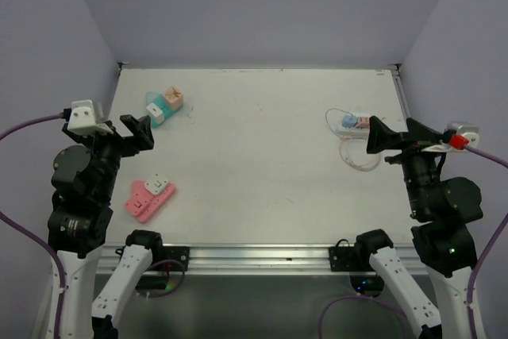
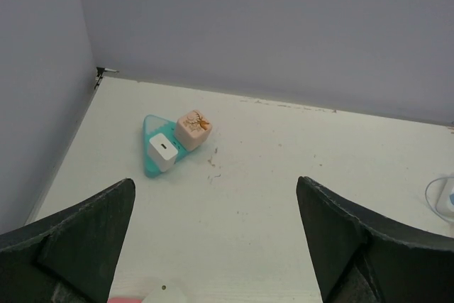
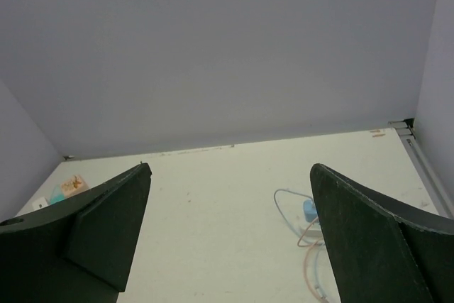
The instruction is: Pull the plug off the socket
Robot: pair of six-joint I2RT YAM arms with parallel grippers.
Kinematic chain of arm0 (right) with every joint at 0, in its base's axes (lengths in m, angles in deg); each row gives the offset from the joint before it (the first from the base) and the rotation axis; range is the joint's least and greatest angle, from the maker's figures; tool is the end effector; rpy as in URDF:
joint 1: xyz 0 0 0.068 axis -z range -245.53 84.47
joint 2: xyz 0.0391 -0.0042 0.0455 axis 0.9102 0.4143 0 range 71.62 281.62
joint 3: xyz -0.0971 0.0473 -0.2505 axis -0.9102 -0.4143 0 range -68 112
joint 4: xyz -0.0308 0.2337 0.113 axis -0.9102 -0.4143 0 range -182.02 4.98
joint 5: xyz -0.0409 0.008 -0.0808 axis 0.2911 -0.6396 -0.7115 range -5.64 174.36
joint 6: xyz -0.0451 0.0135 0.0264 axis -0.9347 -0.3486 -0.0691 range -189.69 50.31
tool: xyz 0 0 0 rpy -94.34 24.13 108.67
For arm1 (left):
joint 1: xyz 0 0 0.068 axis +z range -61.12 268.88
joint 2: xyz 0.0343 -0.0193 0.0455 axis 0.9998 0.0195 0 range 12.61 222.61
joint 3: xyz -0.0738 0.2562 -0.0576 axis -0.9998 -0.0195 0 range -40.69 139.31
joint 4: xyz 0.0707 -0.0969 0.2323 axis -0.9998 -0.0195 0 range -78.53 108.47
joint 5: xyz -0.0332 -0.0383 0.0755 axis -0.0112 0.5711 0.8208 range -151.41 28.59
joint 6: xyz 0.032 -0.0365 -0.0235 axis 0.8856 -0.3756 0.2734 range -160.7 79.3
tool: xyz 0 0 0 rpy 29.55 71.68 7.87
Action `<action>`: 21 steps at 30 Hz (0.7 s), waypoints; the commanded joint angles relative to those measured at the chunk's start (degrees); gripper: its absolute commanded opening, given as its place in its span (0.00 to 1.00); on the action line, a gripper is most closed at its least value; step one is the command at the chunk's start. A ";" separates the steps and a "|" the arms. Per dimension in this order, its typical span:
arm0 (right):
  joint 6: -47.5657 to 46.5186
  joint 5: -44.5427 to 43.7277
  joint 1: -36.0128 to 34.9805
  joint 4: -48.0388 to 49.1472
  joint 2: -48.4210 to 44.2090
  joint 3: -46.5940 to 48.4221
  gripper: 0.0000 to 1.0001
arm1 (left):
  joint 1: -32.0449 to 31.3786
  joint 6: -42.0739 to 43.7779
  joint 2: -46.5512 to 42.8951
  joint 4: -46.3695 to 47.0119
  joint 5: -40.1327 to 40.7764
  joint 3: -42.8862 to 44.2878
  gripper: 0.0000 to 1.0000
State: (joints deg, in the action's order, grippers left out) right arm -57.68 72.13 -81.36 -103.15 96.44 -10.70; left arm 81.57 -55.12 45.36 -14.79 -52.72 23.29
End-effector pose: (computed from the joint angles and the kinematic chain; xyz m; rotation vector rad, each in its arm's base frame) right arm 0.0601 0.0091 0.4334 0.1379 1.3239 0.2715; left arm 0.0855 -0.0056 0.4308 -0.2169 1.5937 -0.1720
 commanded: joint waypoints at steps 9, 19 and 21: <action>6.18 3.09 -0.25 -4.36 6.02 2.20 0.99 | -0.34 -4.12 3.28 -1.01 1.41 -0.62 1.00; 10.66 10.03 -0.25 -8.06 11.30 0.63 0.99 | -0.34 -17.65 10.48 -10.60 12.84 -6.84 1.00; 10.75 11.52 -0.25 -8.06 11.65 0.36 0.99 | -0.25 -20.21 11.71 -11.65 13.11 -9.04 1.00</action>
State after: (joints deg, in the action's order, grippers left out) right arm -48.50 79.73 -81.38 -111.35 107.98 -10.31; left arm 81.37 -68.73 55.35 -21.81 -42.99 17.39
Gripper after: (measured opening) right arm 0.987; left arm 0.994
